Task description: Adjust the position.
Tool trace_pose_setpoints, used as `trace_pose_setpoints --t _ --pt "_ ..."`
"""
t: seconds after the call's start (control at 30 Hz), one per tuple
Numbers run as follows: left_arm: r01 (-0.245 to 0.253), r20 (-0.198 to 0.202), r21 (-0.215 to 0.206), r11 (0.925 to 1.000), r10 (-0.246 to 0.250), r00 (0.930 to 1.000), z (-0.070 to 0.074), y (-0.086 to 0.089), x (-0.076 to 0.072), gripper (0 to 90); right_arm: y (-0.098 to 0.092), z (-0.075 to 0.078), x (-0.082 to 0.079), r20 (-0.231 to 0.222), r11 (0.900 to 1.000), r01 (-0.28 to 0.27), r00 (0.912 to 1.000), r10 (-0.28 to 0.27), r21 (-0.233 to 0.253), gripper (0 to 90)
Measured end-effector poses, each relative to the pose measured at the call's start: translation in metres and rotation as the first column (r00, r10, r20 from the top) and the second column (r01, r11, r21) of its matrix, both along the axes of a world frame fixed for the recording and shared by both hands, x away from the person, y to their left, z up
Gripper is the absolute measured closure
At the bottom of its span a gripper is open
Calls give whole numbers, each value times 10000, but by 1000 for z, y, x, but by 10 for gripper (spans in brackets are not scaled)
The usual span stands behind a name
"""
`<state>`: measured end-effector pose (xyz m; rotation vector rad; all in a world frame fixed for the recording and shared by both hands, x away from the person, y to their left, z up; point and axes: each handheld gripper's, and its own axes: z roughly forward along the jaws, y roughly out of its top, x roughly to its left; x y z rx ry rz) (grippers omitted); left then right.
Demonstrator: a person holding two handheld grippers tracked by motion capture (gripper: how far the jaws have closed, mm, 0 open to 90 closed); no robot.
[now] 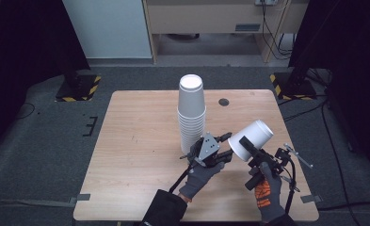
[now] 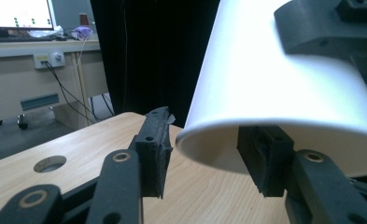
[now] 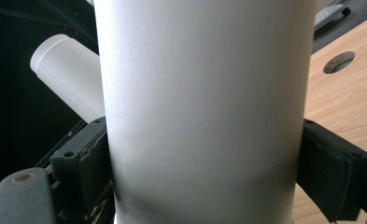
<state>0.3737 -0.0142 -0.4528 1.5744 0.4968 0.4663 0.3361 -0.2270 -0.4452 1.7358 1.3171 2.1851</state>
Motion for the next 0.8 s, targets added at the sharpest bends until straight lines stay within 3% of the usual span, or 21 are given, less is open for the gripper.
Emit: trace_pose_setpoints --t 0.4,0.53,0.8 --pt "-141 -69 -235 9996 139 9999 -1 0 5 621 5 -3 0 -150 9997 -241 9996 242 58 138" --pt "-311 241 -76 9995 313 9992 -2 1 5 650 6 -5 0 -202 9994 -341 9992 342 74 137" --pt "-265 44 -162 9995 265 9996 -4 4 6 658 10 -6 1 -351 9980 -623 9974 626 104 137"
